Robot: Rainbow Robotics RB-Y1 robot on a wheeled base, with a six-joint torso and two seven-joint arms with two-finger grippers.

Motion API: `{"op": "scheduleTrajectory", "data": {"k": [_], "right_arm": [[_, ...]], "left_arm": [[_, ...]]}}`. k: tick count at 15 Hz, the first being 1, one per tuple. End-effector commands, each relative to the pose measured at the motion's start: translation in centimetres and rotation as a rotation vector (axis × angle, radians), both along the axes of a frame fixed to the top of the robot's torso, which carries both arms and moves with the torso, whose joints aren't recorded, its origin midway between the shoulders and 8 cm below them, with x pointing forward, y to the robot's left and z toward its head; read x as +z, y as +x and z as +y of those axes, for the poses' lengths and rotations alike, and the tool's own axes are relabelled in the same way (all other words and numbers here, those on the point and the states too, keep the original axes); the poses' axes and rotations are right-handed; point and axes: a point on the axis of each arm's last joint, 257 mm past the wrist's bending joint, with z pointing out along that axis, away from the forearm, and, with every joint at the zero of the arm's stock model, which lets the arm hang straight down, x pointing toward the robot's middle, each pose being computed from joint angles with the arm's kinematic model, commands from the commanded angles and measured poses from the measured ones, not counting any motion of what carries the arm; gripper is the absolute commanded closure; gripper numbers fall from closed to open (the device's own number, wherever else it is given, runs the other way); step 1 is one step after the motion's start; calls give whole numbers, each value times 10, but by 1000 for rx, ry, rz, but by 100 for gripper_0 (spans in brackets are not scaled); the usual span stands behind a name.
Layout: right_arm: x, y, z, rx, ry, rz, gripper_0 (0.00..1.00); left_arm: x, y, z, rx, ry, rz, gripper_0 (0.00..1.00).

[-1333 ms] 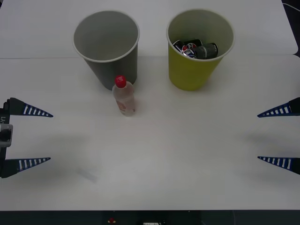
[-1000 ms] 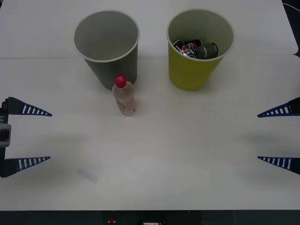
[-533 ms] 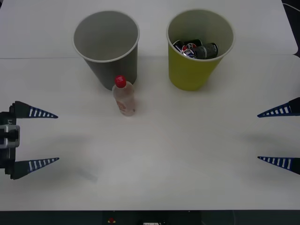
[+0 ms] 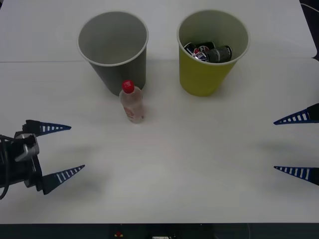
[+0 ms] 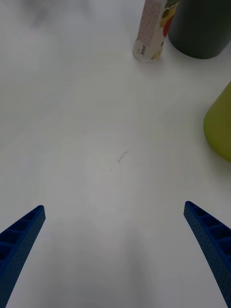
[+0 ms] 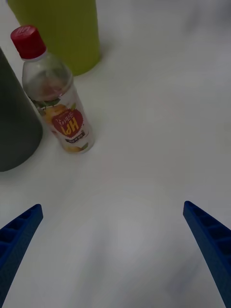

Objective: Put the can into the green bin and the plastic bottle into the gray bin

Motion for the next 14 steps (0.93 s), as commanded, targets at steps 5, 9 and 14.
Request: {"op": "scheduleTrajectory", "data": {"k": [5,9,14], "right_arm": [[0,0,0,0,0,0,0],[0,0,0,0,0,0,0],[0,0,0,0,0,0,0]], "left_arm": [[-15,12,-23,199,-205,31,0],[-21,19,-32,308,-289,31,0],[-23,34,-45,464,-411,-3,0]]}}
